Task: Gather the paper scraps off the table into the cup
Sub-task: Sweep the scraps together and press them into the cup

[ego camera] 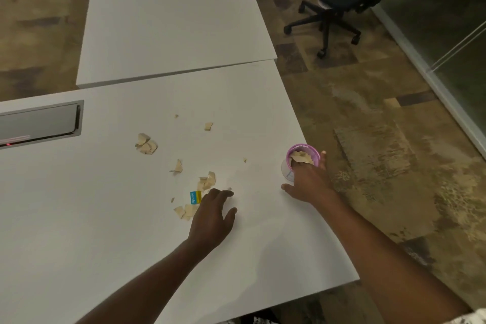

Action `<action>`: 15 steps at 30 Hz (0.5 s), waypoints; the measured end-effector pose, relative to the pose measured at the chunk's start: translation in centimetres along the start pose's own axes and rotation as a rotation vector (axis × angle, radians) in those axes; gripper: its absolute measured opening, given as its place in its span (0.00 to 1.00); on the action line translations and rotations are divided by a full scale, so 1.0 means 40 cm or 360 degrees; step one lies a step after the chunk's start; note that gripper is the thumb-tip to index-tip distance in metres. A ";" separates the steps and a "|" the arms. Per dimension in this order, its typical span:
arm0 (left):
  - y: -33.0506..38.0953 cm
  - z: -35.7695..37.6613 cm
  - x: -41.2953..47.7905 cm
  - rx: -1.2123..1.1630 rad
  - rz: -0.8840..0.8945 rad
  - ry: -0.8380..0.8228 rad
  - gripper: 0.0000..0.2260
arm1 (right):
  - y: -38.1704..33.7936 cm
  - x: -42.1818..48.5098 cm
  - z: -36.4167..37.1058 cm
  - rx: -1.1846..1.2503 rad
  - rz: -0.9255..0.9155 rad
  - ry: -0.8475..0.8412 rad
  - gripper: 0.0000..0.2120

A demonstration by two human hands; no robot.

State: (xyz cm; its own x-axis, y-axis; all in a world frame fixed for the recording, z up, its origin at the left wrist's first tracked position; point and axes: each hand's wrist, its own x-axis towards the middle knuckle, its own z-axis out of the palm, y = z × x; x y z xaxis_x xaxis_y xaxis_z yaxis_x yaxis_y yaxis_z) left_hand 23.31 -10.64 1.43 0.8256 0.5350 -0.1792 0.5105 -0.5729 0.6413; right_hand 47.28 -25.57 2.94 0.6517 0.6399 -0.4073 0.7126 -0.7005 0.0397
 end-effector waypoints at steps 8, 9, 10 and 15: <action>-0.040 -0.010 -0.032 0.0011 -0.0051 -0.0014 0.18 | -0.013 0.037 -0.032 -0.0165 0.0212 -0.0461 0.42; -0.045 -0.013 -0.035 0.0015 -0.0053 -0.0020 0.19 | -0.016 0.036 -0.038 -0.0154 0.0217 -0.0485 0.41; -0.050 -0.017 -0.037 0.0019 -0.0055 -0.0025 0.19 | -0.018 0.035 -0.045 -0.0129 0.0212 -0.0486 0.40; -0.077 -0.039 -0.044 0.0035 -0.0066 -0.0016 0.19 | -0.008 0.028 -0.082 0.0053 0.0115 -0.0166 0.24</action>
State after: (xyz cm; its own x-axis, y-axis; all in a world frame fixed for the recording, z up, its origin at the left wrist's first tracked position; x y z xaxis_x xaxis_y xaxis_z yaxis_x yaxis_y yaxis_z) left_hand 19.91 -8.87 0.95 0.8057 0.5527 -0.2128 0.5495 -0.5637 0.6167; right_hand 48.64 -23.57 5.47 0.6692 0.5523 -0.4972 0.6546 -0.7548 0.0426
